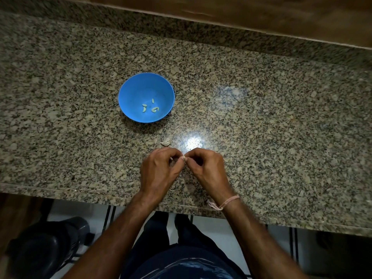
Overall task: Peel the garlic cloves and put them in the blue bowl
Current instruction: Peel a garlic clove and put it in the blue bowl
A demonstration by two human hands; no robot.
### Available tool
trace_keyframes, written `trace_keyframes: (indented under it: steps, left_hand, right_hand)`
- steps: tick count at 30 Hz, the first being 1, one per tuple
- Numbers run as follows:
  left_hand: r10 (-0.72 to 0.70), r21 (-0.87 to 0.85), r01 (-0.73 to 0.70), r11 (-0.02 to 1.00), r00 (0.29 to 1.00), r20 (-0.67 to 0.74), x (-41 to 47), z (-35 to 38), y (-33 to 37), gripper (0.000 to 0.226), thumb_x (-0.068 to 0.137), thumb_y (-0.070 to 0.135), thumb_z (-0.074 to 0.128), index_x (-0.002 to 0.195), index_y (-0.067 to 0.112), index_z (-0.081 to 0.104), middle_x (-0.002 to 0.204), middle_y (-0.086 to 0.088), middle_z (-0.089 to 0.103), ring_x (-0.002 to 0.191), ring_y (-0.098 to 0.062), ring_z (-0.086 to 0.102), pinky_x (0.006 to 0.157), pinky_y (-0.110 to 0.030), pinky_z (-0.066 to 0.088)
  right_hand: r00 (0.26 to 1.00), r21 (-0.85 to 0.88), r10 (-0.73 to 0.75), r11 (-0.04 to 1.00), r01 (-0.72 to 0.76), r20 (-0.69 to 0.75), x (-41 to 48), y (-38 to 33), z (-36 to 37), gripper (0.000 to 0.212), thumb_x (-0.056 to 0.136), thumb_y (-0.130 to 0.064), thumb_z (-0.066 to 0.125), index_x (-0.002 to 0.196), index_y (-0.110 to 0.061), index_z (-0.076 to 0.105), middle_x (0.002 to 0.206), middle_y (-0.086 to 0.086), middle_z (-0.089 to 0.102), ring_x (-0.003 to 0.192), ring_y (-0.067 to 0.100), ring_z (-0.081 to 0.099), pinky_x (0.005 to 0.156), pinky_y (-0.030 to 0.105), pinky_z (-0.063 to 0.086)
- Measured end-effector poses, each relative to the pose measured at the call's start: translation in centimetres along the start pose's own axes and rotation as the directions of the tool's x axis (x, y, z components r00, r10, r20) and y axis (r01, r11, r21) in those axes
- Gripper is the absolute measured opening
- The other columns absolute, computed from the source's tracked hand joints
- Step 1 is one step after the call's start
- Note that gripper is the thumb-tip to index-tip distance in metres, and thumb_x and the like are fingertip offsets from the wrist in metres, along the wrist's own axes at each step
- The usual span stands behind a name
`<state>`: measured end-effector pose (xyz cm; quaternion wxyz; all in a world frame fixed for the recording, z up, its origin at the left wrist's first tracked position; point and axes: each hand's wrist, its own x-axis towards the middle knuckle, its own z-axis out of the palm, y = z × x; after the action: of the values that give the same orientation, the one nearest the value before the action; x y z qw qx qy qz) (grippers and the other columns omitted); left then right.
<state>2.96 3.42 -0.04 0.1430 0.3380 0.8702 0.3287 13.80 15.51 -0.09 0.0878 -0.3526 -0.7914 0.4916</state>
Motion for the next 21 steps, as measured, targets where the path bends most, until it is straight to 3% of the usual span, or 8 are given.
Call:
trace_keyframes:
  steps: [6, 9, 11, 15, 18, 21]
  left_hand:
    - [-0.055, -0.027, 0.056, 0.998, 0.998, 0.037, 0.1, 0.3, -0.1, 0.021, 0.087, 0.043, 0.064, 0.093, 0.028, 0.078, 0.086, 0.015, 0.071, 0.081, -0.008, 0.063, 0.068, -0.033, 0.052]
    - [-0.129, -0.050, 0.131, 0.990, 0.991, 0.049, 0.0, 0.5, -0.1, 0.011, 0.088, 0.038, 0.071, 0.091, 0.029, 0.077, 0.084, 0.015, 0.070, 0.078, -0.004, 0.063, 0.065, -0.029, 0.047]
    - [-0.174, -0.094, 0.179, 0.979, 0.983, 0.058, 0.0, 0.7, -0.2, 0.009, 0.088, 0.037, 0.074, 0.090, 0.028, 0.076, 0.082, 0.015, 0.070, 0.076, -0.002, 0.064, 0.065, -0.027, 0.049]
    - [-0.226, -0.142, 0.238, 0.961, 0.969, 0.095, -0.2, 1.4, -0.3, 0.007, 0.089, 0.035, 0.075, 0.089, 0.028, 0.075, 0.080, 0.012, 0.072, 0.074, -0.006, 0.068, 0.063, -0.026, 0.051]
    - [-0.238, -0.138, 0.255, 0.957, 0.962, 0.132, -0.6, 1.9, -0.4, 0.006, 0.088, 0.034, 0.073, 0.086, 0.029, 0.073, 0.079, 0.012, 0.071, 0.074, -0.007, 0.066, 0.063, -0.027, 0.048]
    - [-0.222, -0.131, 0.241, 0.962, 0.964, 0.145, -0.9, 2.2, -0.5, 0.016, 0.083, 0.046, 0.065, 0.082, 0.031, 0.071, 0.077, 0.012, 0.068, 0.075, -0.011, 0.065, 0.064, -0.033, 0.052]
  right_hand:
    - [0.980, -0.264, -0.200, 0.944, 0.197, 0.016, -0.4, 0.2, 0.2, 0.006, 0.097, -0.014, 0.070, 0.099, -0.013, 0.076, 0.086, -0.004, 0.067, 0.076, 0.005, 0.061, 0.070, 0.013, 0.049]
    - [0.975, -0.282, -0.221, 0.934, 0.219, 0.025, -0.5, 0.6, 0.3, 0.007, 0.098, -0.014, 0.069, 0.100, -0.012, 0.075, 0.087, -0.003, 0.067, 0.077, 0.007, 0.062, 0.071, 0.019, 0.053]
    - [0.986, -0.194, -0.166, 0.967, 0.164, 0.006, -0.6, 0.7, 0.2, 0.007, 0.098, -0.015, 0.070, 0.101, -0.013, 0.076, 0.088, -0.005, 0.069, 0.079, 0.006, 0.064, 0.072, 0.019, 0.054]
    - [0.991, 0.150, 0.130, 0.980, -0.132, 0.027, -0.3, 0.8, 0.4, 0.006, 0.096, -0.019, 0.073, 0.099, -0.015, 0.077, 0.088, -0.004, 0.075, 0.081, 0.008, 0.072, 0.072, 0.021, 0.059]
    - [0.945, 0.369, 0.310, 0.871, -0.325, 0.101, -0.1, 1.1, 0.7, 0.008, 0.097, -0.014, 0.071, 0.101, -0.008, 0.075, 0.090, 0.008, 0.077, 0.076, 0.015, 0.072, 0.068, 0.025, 0.060]
    - [0.895, 0.510, 0.414, 0.741, -0.437, 0.167, -0.3, 1.4, 0.8, 0.014, 0.099, -0.015, 0.069, 0.105, -0.002, 0.072, 0.089, 0.013, 0.072, 0.067, 0.014, 0.065, 0.058, 0.023, 0.054]
